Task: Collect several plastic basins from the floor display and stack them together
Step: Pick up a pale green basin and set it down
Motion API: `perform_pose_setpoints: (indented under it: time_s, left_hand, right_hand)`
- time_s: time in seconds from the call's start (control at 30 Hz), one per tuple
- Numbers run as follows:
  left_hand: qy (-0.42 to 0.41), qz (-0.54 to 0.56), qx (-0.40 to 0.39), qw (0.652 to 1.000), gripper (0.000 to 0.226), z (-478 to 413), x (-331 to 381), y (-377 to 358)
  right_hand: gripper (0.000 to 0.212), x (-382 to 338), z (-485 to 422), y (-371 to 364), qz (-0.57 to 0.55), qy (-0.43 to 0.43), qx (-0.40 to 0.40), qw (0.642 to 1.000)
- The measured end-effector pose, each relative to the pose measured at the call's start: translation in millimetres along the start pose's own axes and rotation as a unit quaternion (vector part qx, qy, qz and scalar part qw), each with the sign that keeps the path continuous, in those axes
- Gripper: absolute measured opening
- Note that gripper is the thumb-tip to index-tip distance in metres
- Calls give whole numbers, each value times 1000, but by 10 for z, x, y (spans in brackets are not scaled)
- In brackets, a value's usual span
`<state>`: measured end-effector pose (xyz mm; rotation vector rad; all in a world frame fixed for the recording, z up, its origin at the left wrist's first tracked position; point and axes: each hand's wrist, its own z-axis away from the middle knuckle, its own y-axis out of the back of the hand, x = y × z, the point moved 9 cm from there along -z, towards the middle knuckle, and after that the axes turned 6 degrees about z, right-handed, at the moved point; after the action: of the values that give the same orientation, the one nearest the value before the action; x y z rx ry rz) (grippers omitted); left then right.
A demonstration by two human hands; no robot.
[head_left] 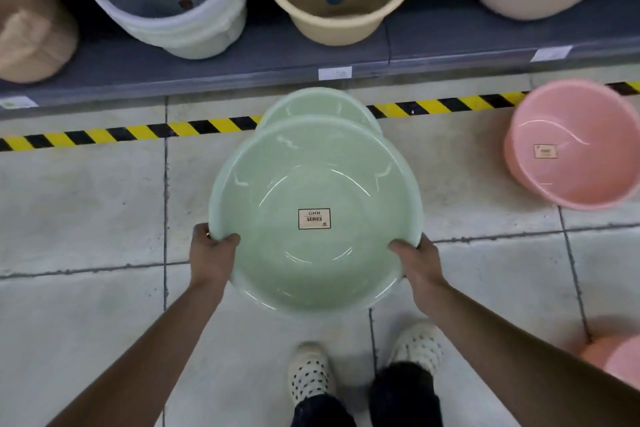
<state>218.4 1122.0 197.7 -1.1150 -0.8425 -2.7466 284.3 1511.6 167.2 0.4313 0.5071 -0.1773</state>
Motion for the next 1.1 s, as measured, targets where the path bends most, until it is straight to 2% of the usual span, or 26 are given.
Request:
perform_pose_setpoints:
  time_s: [0.13,0.27,0.4,0.57,0.73,0.87,1.0,1.1]
  left_hand:
    - [-23,-16,34,999,40,-479,264,-400]
    - [-49,-5,48,998,36,-1055,274,-870]
    - [-53,13,39,998,33,-1524,-20,-1275]
    - [-53,35,34,997,29,-1793,-388,-1579]
    - [-60,47,28,997,36,-1768,-508,-1745]
    - [-40,56,6,998,28,-1564,-228,-1916]
    - [13,63,-35,997,19,-1194,181,-2178]
    - [24,28,-75,997,34,-789,537,-2452]
  right_hand:
    - [30,-619,-696,-186,-23,27,-23,999]
    - [31,-978,-1526,-486,2,63,-59,996]
    - [38,-917,-2188,-705,40,80,-70,994]
    - [35,-589,-2669,-818,114,83,-59,988]
    - [30,-348,-2800,-742,132,74,-32,988]
    - [35,-392,-2665,-397,99,66,28,992]
    - [33,-333,-2333,204,46,13,50,998]
    - [35,-282,-2009,834,25,-9,76,997]
